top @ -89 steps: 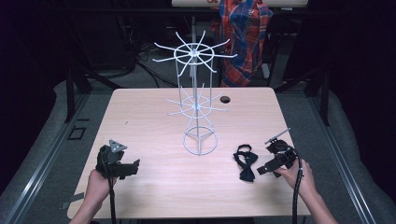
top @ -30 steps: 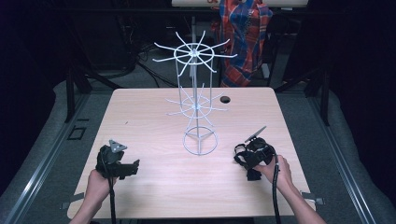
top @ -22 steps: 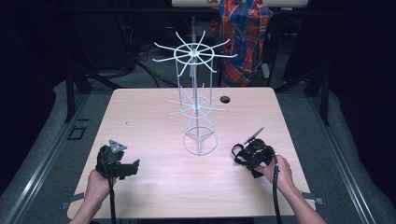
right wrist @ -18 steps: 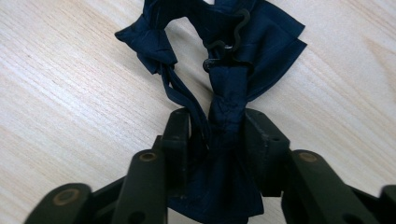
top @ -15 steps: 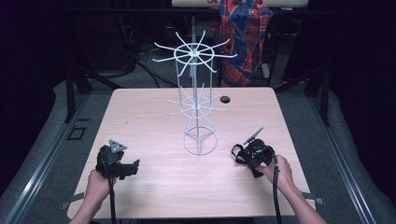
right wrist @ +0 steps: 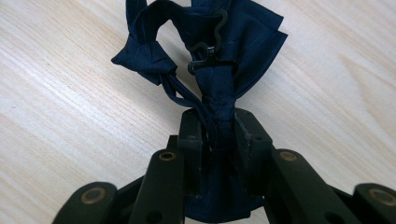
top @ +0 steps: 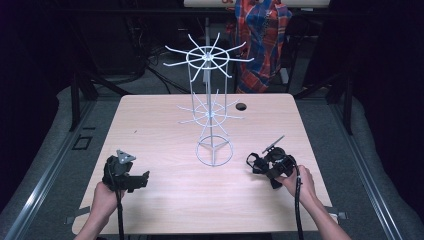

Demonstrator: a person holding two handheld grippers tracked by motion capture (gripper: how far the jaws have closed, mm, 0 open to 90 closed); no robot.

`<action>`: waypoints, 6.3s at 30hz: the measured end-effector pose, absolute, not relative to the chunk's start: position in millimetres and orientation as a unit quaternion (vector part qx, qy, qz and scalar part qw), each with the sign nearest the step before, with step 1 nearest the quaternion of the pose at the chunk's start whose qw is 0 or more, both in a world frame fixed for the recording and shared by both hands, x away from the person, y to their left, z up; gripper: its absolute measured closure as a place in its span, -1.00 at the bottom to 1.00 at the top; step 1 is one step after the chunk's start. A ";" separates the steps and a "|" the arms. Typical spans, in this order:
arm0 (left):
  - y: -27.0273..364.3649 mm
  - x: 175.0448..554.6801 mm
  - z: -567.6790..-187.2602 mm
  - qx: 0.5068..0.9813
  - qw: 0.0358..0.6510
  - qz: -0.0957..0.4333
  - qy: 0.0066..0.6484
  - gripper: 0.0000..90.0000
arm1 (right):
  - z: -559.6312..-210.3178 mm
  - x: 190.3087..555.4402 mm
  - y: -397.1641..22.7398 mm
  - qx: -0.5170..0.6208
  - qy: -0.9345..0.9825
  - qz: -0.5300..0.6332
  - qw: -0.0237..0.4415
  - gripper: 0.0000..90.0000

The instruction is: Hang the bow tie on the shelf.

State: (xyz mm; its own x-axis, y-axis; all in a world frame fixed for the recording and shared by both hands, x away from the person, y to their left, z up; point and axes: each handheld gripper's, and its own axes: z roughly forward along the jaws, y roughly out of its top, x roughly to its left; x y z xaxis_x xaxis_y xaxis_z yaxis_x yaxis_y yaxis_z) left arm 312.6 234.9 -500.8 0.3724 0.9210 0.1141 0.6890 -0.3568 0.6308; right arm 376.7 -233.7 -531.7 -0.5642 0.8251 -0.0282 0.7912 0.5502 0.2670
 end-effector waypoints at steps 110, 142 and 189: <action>240.7 309.1 -501.4 0.787 0.246 0.232 0.516 -0.65 | -447.1 360.6 -252.1 0.441 0.800 0.387 0.130 0.65; 240.8 308.9 -501.9 0.785 0.247 0.231 0.519 -0.65 | -435.9 376.6 -232.0 0.433 0.788 0.420 0.121 0.65; 240.2 310.0 -502.5 0.788 0.246 0.232 0.515 -0.65 | -463.4 409.2 -186.3 0.434 0.806 0.386 0.113 0.63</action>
State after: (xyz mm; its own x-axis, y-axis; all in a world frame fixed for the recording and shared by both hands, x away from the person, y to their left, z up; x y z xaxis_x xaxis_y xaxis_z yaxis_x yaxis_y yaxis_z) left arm 310.0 240.2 -502.5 0.3622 0.9253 0.1120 0.6970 -0.3487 0.6265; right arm 409.2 -186.3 -463.4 -0.5984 0.7864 0.1533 0.6126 0.3257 0.7202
